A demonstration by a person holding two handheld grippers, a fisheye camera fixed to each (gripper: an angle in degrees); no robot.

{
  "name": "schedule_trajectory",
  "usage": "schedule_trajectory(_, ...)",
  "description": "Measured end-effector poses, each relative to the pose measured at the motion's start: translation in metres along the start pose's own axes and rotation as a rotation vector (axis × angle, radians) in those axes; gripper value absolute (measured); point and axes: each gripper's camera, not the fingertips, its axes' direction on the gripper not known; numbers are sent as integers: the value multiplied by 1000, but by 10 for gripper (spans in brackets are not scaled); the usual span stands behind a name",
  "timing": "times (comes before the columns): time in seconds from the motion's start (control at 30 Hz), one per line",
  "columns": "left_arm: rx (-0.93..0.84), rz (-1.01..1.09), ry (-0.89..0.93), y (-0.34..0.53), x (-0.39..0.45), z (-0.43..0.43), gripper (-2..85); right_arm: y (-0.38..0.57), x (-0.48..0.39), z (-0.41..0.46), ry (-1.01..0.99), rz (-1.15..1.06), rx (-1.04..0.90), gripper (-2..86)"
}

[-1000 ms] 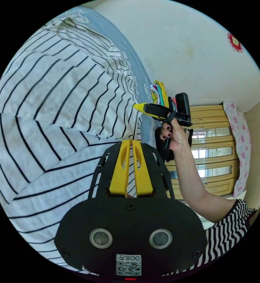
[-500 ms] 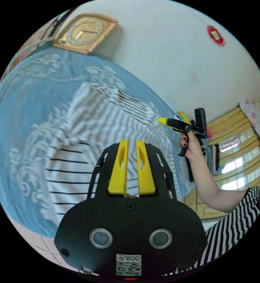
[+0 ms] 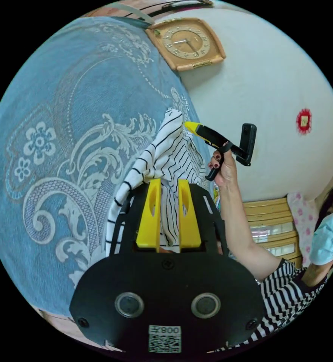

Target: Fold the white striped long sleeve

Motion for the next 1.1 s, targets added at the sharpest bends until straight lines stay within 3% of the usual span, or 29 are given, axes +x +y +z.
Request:
schedule_trajectory(0.2,86,-20,68,-5,-5,-28,12,-28,-16,15,-87,-4,-2,21)
schedule_trajectory(0.4,209,104,-58,-2,14,-69,6,-59,-40,11,-96,-45,46,17)
schedule_trajectory(0.57,183,59,-69,1,6,-77,6,-76,-52,44,-36,-15,-58,35)
schedule_trajectory(0.77,167,109,-54,25,23,-92,3,-54,-79,8,46,4,125,60)
schedule_trajectory(1.1,110,359,-298,17,74,-82,2,-29,-114,1,137,4,170,55)
